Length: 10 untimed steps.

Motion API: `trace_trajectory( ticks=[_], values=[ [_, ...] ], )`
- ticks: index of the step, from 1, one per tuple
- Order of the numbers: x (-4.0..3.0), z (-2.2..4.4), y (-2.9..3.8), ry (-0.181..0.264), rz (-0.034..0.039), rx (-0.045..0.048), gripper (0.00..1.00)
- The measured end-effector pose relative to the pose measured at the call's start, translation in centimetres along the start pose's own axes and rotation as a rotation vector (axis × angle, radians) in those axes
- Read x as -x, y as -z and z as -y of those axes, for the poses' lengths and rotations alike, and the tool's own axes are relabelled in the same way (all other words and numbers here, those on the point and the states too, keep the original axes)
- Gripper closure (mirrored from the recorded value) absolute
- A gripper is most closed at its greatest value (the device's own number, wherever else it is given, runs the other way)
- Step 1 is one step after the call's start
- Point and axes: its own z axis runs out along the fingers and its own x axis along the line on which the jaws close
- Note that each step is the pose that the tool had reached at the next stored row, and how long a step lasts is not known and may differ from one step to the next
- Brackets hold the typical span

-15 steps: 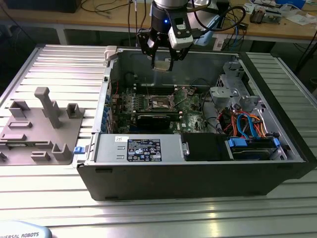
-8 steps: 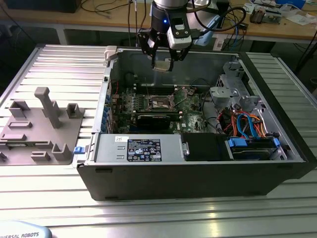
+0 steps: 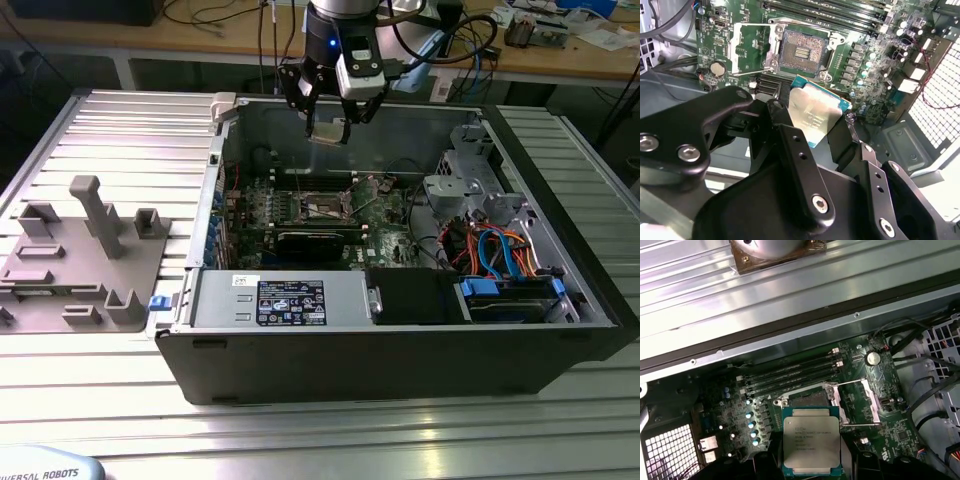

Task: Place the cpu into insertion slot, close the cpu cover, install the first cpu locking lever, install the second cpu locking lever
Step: 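Place the cpu into insertion slot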

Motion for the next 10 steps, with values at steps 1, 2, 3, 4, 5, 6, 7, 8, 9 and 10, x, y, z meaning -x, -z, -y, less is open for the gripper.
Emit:
trace_trajectory(
  ticks=[1,2,3,4,5,6,7,8,9,10],
  values=[
    [0.0,0.0,0.0,-0.005,0.0003,0.0,0.46],
    [0.0,0.0,0.0,-0.012,0.001,0.0002,0.46],
    [0.0,0.0,0.0,-0.019,0.0016,0.0004,0.46],
    [0.0,0.0,-0.01,-0.029,0.0024,0.0006,0.46],
    [0.0,0.0,-0.01,-0.035,0.0029,0.0007,0.46],
    [0.0,0.0,-0.01,-0.04,0.0033,0.0008,0.46],
    [0.0,0.0,-0.01,-0.043,0.0036,0.0008,0.46],
    [0.0,0.0,-0.01,-0.048,0.004,0.0009,0.46],
    [0.0,0.0,-0.01,-0.052,0.0043,0.001,0.46],
    [0.0,0.0,-0.01,-0.055,0.0045,0.001,0.46]
  ],
)
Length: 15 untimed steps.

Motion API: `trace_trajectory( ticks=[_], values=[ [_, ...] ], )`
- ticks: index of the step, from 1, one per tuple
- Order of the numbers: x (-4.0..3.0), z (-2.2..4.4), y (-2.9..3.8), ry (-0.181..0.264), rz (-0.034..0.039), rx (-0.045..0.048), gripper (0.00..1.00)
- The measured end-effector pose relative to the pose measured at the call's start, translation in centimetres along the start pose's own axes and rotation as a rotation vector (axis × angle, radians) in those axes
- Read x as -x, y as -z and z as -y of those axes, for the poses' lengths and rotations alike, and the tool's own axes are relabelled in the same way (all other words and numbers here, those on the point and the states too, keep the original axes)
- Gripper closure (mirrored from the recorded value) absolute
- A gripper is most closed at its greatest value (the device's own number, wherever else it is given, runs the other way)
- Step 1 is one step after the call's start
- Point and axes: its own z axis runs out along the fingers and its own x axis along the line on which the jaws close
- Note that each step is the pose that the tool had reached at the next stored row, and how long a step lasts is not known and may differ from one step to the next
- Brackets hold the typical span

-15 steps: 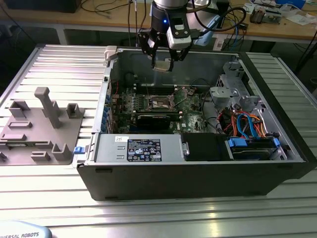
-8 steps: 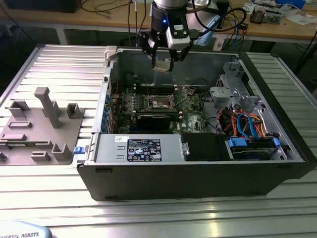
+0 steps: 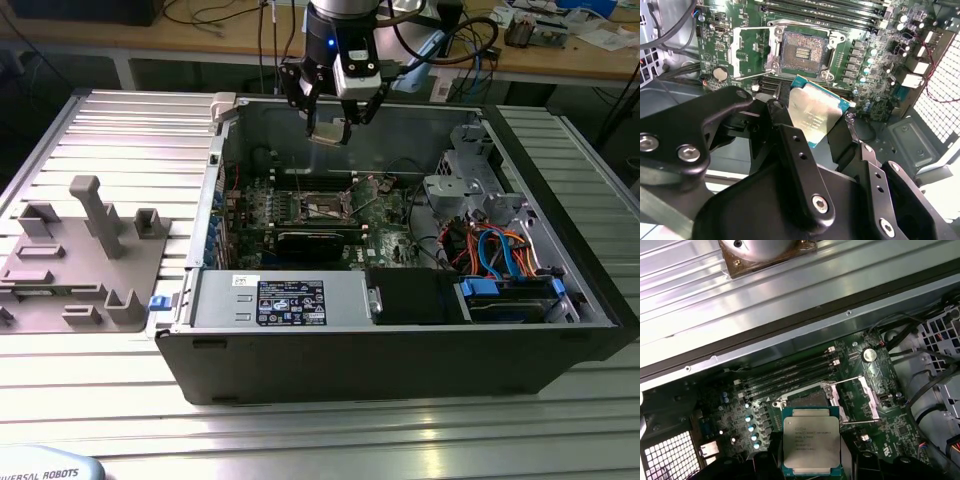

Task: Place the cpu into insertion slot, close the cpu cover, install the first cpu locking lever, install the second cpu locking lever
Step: 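Place the cpu into insertion slot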

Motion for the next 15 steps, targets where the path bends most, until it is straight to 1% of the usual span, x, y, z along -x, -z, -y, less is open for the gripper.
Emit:
trace_trajectory(
  ticks=[10,15],
  values=[
    [0.0,0.0,-0.01,-0.051,0.0043,0.0009,0.46],
    [0.0,0.0,-0.02,-0.079,0.0078,-0.0015,0.46]
  ],
)
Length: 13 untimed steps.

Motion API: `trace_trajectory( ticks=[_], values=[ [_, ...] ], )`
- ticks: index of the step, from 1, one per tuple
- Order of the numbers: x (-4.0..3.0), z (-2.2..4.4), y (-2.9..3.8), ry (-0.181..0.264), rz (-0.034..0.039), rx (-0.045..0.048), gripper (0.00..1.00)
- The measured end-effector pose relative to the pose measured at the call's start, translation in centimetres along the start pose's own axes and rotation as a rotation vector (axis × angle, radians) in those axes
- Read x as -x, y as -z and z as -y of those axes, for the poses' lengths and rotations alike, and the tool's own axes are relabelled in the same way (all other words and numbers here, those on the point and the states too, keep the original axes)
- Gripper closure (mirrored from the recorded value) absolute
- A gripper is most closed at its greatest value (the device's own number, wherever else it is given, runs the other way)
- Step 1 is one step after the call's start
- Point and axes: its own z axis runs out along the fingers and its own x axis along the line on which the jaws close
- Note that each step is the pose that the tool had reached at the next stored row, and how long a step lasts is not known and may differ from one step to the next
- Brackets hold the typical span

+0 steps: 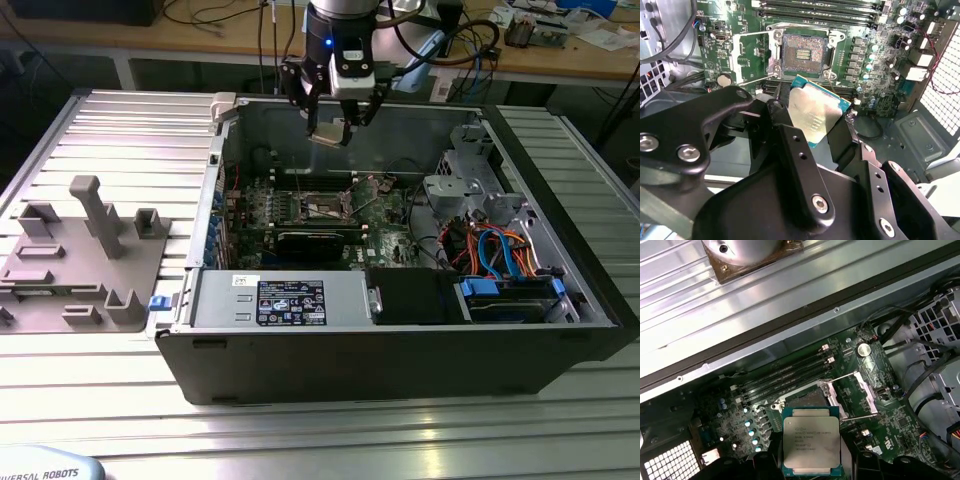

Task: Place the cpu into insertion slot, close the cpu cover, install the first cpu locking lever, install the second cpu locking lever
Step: 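Place the cpu into insertion slot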

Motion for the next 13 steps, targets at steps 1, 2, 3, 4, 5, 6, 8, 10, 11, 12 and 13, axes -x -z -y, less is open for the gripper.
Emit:
trace_trajectory(
  ticks=[1,2,3,4,5,6,8,10,11,12,13],
  values=[
    [0.0,0.0,0.0,-0.004,0.0006,-0.0004,0.46],
    [0.0,0.0,0.0,-0.008,0.0011,-0.0008,0.46],
    [0.0,0.0,-0.01,-0.014,0.002,-0.0017,0.46],
    [0.0,0.0,-0.02,-0.017,0.0029,-0.003,0.46],
    [0.0,0.0,-0.01,-0.021,0.0043,-0.0055,0.46],
    [0.0,0.0,-0.01,-0.023,0.0056,-0.0078,0.46],
    [0.0,0.0,-0.01,-0.029,0.0095,-0.0151,0.46],
    [0.0,0.0,-0.01,-0.032,0.0123,-0.0205,0.46],
    [0.0,0.01,-0.01,-0.034,0.0128,-0.021,0.46],
    [0.0,0.01,-0.02,-0.037,0.0131,-0.0212,0.46],
    [0.0,0.0,-0.03,-0.04,0.0134,-0.0214,0.46]
  ],
)
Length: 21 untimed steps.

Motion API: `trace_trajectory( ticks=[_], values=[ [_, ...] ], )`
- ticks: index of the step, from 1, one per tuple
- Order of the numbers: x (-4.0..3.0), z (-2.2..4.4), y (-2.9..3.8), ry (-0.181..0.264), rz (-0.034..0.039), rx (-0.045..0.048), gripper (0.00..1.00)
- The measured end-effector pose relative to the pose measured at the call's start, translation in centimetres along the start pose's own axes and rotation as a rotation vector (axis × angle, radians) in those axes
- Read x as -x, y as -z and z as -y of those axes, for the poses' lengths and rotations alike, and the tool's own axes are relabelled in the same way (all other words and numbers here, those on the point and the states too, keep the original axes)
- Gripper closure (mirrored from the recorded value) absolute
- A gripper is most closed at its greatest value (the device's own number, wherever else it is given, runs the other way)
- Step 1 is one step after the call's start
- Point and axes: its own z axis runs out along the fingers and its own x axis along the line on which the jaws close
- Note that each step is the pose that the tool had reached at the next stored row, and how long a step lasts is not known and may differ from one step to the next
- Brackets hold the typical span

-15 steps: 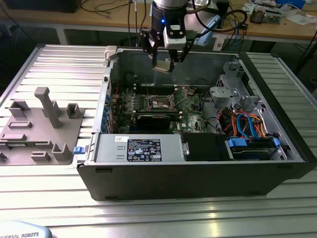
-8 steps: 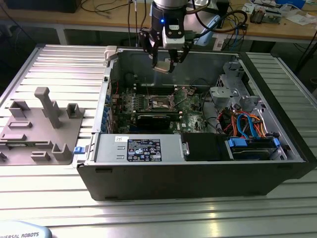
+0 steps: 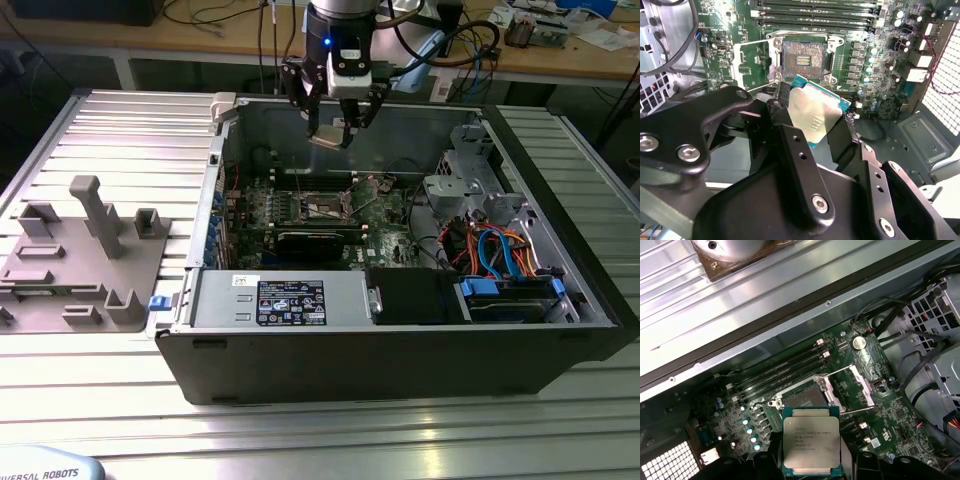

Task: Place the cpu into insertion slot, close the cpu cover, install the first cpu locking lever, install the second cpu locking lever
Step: 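Place the cpu into insertion slot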

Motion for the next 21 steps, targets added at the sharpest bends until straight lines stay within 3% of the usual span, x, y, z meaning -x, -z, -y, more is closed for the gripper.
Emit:
trace_trajectory(
  ticks=[21],
  values=[
    [0.0,0.0,-0.05,-0.039,0.0036,-0.0025,0.46]
  ],
)
